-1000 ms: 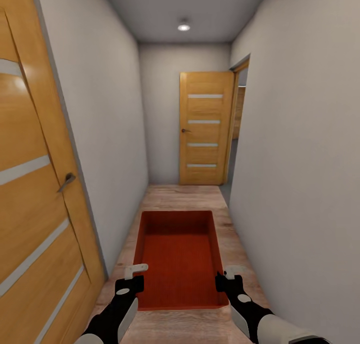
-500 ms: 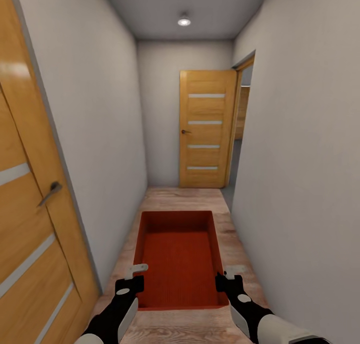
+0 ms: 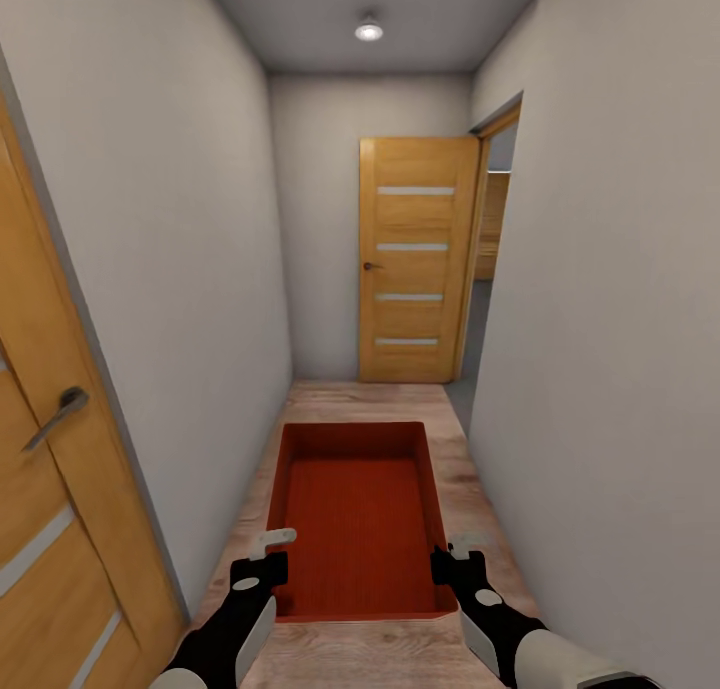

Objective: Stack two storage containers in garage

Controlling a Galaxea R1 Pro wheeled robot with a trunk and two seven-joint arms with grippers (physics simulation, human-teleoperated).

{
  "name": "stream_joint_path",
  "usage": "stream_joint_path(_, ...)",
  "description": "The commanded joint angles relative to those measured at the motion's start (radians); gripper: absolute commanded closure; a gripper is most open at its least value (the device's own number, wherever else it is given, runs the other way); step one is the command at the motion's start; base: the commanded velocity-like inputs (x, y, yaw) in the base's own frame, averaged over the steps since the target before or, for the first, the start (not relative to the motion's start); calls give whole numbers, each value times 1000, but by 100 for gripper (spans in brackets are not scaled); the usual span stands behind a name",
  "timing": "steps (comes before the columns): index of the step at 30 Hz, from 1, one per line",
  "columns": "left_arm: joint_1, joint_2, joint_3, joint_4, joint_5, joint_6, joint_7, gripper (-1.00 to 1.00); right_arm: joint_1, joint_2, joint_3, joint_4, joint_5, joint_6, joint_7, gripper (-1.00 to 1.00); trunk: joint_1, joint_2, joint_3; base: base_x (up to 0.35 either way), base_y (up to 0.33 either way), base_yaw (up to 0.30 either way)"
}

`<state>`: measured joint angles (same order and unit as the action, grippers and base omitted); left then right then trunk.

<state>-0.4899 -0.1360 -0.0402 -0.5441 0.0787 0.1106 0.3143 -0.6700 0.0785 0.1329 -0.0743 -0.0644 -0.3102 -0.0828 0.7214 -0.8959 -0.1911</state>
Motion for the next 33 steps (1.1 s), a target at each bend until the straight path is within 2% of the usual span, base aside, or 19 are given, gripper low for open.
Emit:
stream_joint_path(1, -1, 6, 19, -36, 3, 6, 6, 100, 0, 0, -2, 2, 5, 0, -2, 100, 1, -1, -2, 323, 0, 0)
stream_joint_path(33, -1, 6, 19, -36, 3, 6, 6, 100, 0, 0, -2, 2, 5, 0, -2, 100, 1, -1, -2, 323, 0, 0)
